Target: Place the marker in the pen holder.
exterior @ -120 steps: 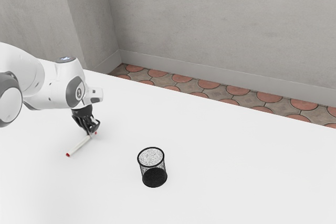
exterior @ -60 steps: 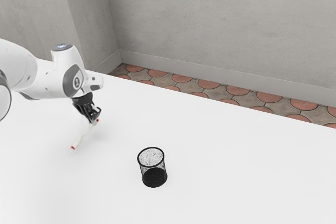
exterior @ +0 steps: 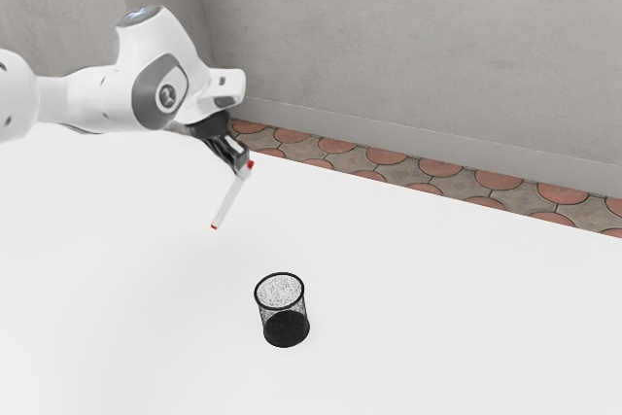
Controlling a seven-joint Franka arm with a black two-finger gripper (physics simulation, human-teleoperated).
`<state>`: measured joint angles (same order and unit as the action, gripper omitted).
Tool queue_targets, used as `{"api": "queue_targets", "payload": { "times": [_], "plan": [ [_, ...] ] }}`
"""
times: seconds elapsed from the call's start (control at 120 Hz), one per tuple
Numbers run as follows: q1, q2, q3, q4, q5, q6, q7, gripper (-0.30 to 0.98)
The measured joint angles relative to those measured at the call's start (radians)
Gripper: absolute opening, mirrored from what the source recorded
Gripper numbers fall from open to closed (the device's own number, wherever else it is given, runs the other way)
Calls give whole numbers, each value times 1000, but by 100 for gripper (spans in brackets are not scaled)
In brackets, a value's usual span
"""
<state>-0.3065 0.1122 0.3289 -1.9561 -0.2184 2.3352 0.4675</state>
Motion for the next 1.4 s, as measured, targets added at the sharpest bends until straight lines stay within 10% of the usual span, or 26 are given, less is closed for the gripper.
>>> {"api": "queue_targets", "payload": {
  "times": [0.475,1.2,1.4],
  "plan": [
    [-183,-154,-5,-150,-203,-131,-11,-10],
    [-193,-119,-9,-216,-240,-105,-2,-10],
    [-225,-120,-8,-204,-241,-102,10,32]
  ]
}}
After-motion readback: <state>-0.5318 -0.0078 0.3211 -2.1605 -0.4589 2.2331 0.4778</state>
